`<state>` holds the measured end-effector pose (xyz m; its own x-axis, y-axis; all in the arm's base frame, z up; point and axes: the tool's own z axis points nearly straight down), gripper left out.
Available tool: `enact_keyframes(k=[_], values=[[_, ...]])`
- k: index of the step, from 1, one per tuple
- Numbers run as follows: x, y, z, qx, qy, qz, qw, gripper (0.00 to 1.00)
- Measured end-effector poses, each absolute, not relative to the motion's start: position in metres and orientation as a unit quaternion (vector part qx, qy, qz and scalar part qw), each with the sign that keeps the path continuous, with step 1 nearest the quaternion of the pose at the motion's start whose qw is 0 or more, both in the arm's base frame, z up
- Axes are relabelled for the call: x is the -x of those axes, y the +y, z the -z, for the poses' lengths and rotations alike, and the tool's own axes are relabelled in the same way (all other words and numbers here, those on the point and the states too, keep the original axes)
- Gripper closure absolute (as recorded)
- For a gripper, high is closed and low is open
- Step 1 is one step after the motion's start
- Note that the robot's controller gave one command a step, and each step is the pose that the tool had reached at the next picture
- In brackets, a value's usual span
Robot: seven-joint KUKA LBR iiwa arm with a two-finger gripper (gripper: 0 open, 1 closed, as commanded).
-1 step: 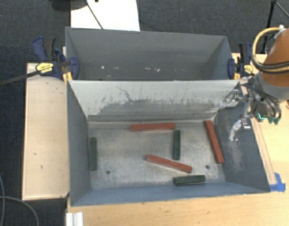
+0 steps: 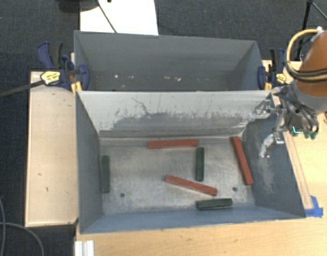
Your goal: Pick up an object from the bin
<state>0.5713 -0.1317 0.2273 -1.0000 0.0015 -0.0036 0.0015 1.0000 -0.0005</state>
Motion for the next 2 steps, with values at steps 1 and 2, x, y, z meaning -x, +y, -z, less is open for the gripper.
enact_keyframes(k=[1,2], values=[[-0.562,-0.117,-0.184,0.032,0.999,0.001,0.004,0.00],[-0.536,-0.106,-0.117,0.021,1.000,0.000,0.003,0.00]])
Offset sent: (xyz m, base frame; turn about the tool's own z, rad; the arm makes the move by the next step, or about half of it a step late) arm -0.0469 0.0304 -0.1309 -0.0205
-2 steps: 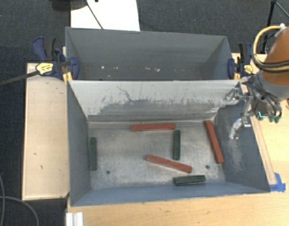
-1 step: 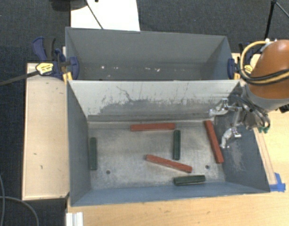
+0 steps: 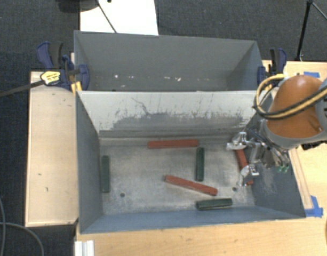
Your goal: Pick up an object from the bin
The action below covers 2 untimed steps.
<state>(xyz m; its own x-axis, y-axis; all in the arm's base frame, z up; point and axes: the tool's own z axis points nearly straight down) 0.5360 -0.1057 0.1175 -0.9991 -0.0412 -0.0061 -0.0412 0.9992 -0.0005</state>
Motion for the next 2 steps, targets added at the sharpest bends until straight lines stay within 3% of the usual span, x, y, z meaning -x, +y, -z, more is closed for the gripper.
enact_keyframes(k=[1,2], values=[[-0.527,-0.090,-0.075,0.012,1.000,0.000,0.001,0.00],[-0.523,-0.060,-0.087,-0.054,0.999,0.000,0.001,0.00]])
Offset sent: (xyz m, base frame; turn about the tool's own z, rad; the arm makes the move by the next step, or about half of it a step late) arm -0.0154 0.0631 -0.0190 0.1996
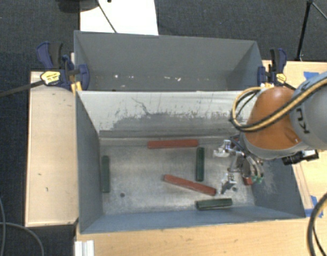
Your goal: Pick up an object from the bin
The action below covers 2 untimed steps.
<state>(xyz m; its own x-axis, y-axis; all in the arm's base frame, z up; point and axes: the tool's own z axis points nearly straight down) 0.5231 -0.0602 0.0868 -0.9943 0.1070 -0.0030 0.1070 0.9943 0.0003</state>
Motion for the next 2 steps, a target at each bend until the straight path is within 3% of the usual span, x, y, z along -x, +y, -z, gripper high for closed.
enact_keyframes(k=[1,2], values=[[-0.5056,-0.0362,-0.0789,0.050,0.999,0.003,-0.002,1.00],[-0.5056,-0.0362,-0.0789,0.050,0.999,0.003,-0.002,1.00]])
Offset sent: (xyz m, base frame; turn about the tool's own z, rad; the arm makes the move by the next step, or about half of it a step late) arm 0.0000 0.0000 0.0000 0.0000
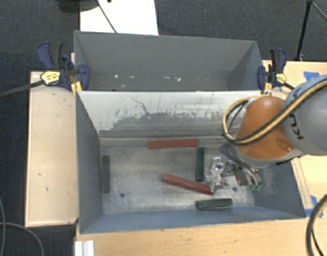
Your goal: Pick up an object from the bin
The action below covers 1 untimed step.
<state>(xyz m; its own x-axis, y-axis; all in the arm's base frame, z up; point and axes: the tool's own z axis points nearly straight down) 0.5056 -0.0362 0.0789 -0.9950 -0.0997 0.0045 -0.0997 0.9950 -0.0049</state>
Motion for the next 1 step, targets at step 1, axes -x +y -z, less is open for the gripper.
enact_keyframes(k=[1], values=[[-0.5163,-0.0614,-0.0723,-0.132,-0.991,-0.001,-0.002,0.00]])
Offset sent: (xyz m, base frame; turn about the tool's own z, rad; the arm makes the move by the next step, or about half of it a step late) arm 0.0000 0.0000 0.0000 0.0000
